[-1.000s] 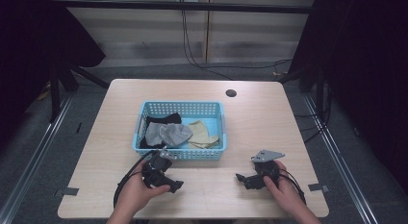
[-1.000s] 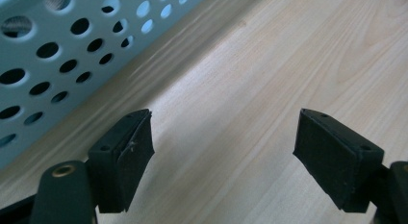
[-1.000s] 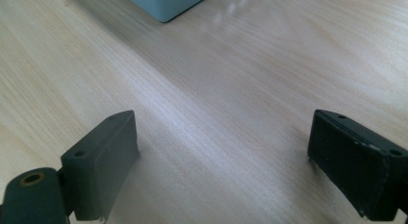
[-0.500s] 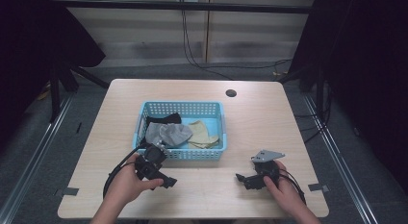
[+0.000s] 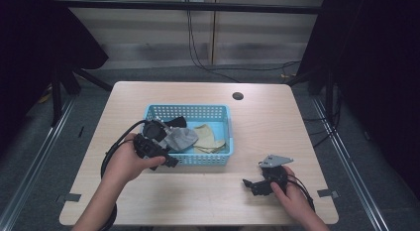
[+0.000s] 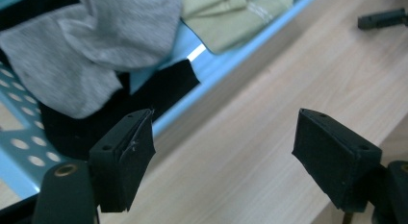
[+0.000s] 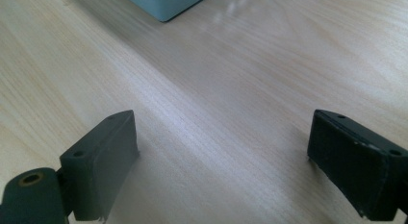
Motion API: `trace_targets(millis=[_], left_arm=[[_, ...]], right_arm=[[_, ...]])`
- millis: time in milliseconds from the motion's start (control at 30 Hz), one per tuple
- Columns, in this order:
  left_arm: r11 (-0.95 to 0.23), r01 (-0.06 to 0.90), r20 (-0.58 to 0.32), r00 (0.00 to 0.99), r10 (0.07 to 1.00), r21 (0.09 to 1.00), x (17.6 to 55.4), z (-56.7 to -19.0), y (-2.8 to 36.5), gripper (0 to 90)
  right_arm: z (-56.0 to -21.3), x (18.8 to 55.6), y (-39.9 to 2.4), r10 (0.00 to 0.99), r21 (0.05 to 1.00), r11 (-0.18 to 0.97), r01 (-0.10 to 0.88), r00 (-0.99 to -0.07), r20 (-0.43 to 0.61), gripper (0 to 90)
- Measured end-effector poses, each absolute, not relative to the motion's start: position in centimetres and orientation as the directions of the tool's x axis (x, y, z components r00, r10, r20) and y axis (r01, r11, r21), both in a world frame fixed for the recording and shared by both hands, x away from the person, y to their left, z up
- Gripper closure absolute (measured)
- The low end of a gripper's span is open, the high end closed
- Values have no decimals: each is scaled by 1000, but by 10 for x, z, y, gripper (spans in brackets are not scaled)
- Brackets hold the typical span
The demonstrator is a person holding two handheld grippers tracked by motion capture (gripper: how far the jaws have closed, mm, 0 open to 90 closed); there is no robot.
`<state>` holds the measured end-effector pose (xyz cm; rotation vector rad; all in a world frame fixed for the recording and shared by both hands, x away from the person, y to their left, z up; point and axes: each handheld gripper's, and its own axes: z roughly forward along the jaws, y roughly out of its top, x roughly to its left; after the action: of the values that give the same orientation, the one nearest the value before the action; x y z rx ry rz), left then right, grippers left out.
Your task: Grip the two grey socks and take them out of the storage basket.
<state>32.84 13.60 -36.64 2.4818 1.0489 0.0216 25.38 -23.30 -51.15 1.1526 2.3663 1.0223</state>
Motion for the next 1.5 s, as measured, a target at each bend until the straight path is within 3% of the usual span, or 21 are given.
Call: trace_targets(millis=[500,867,1500], left_arm=[[-537,746,-169,632,756,393,372,-368,136,227],[-473,793,-161,562,812,383,405,-398,137,315],[-417,835,-168,498,851,359,431,-428,124,341]], right_arm=[[-511,254,-233,780,720,419,553,-626,27,96],[-511,254,-233,780,720,419,553,-626,27,96],[-511,253,-233,780,719,417,556,-625,31,97]])
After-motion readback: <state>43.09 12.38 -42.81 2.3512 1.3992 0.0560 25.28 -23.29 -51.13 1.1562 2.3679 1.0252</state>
